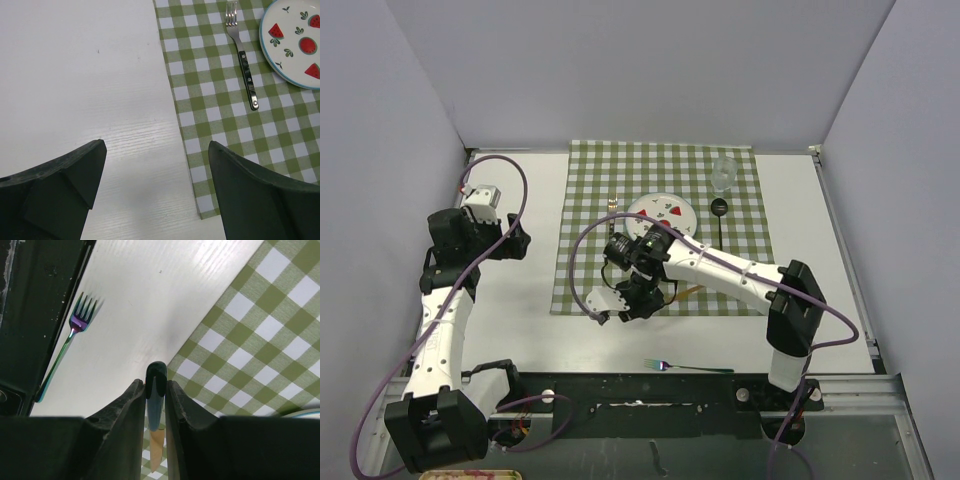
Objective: Set the dinner table for one person
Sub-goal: Place the knife on the napkin.
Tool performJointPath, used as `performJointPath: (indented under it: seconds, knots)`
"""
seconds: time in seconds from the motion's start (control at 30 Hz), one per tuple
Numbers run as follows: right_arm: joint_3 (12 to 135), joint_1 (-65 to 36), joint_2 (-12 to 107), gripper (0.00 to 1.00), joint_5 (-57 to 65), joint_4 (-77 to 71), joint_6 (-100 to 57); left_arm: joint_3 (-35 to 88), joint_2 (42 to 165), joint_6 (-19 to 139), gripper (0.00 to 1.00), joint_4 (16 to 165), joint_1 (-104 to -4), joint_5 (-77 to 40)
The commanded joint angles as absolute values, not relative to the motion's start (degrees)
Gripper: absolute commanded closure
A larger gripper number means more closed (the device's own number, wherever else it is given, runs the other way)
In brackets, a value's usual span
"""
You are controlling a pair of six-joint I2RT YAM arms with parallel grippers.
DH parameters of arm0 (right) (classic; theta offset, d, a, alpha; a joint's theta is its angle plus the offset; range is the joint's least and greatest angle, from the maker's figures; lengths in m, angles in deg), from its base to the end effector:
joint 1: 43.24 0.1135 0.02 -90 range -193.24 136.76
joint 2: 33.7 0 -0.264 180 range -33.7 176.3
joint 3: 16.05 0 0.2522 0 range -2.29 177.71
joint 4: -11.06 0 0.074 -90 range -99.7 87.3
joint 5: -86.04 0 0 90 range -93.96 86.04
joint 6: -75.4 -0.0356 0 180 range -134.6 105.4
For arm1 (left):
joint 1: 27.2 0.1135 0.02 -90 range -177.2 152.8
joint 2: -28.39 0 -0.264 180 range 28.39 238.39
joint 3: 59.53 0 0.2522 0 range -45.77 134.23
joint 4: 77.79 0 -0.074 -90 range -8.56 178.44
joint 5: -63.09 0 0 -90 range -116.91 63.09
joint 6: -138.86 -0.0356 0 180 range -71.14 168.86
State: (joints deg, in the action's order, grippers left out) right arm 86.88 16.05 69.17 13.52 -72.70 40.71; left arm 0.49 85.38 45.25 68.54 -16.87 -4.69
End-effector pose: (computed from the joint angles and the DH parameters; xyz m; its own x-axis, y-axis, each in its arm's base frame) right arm 0.1659 0.3002 0.2638 0.3992 -0.8636 -0.3079 -0.8937 -0.4416 0.0797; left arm 0.2189 0.0262 0.2937 -0.4907 -0.0302 -0.8708 0.1854 0.9729 -0.1382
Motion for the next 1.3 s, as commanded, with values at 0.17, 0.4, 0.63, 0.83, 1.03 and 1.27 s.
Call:
performJointPath:
  seconds: [0.17,0.4,0.63,0.83,1.03,1.27]
  knots:
    - [91.4,14.5,67.6,1.00,14.7,-76.7,42.4,1.0,84.1,45.4,0.17,71.8,-16.5,-4.7]
    - [91.3,14.5,67.8,1.00,13.9,-77.3,41.8,1.0,84.3,45.5,0.17,71.7,-16.5,-4.6]
    - [91.5,13.8,68.9,1.00,11.9,-75.5,37.9,0.8,84.4,45.4,0.17,71.8,-16.5,-4.5]
    - [93.1,12.0,71.3,1.00,4.4,-69.2,26.0,0.7,84.6,45.3,0.17,71.9,-16.5,-4.4]
    - [93.5,11.9,73.0,1.00,-0.9,-66.5,20.4,0.7,84.7,45.2,0.17,71.9,-16.5,-4.1]
    - [90.0,12.1,70.4,1.00,5.9,-69.0,29.3,0.5,84.6,44.9,0.17,72.0,-16.5,-4.2]
